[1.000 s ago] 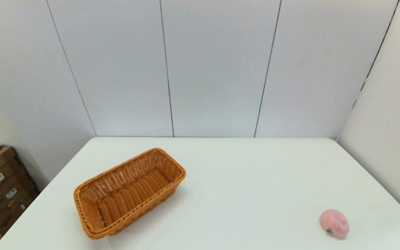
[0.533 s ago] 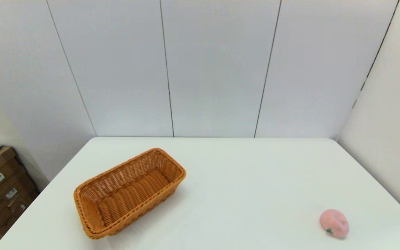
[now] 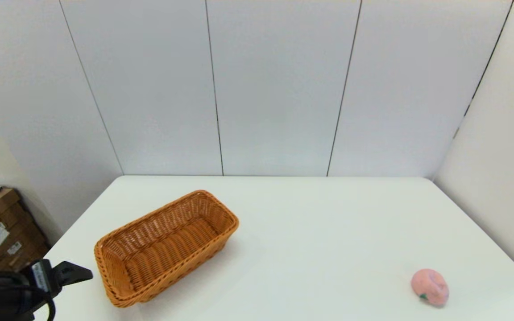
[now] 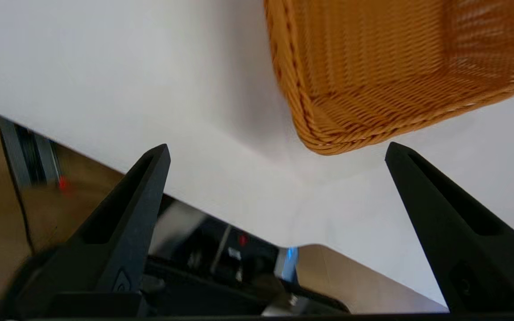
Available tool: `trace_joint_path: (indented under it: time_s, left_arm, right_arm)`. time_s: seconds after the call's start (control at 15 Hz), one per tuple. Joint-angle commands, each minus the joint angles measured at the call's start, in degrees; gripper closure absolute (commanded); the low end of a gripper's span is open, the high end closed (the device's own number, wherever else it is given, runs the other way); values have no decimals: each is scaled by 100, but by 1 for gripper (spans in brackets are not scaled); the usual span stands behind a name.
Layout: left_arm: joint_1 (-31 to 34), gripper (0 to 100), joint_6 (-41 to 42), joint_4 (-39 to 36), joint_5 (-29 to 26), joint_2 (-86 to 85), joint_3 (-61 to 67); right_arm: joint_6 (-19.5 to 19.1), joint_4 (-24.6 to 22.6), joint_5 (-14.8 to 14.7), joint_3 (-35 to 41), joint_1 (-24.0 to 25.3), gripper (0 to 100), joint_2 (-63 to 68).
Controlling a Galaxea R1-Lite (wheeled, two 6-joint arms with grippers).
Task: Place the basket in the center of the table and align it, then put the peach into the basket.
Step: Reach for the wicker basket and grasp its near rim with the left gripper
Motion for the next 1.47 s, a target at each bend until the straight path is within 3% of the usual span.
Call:
trace_joint_path:
  time_s: [0.07,0.27,0.67,1.2,1.47]
  left_arm:
    - [-408,0,-960,25,-105,2014,-548]
    - [-408,0,-1276,34,-579,2691,-944]
    - [-372,0,-1935,42,-623,3816,-1691]
    - [515,0,-1153,-2,-834,4070,-1735]
    - [542,0,-1127,-63,-984,4202,-1770]
  right_arm:
    - [15,-6,6,2,2,0,0]
    - [-3,-6,-3,2,2,0,0]
    - [15,-6,6,2,2,0,0]
    - [15,-6,6,11,2,0,0]
    - [15,-6,-3,2,2,0,0]
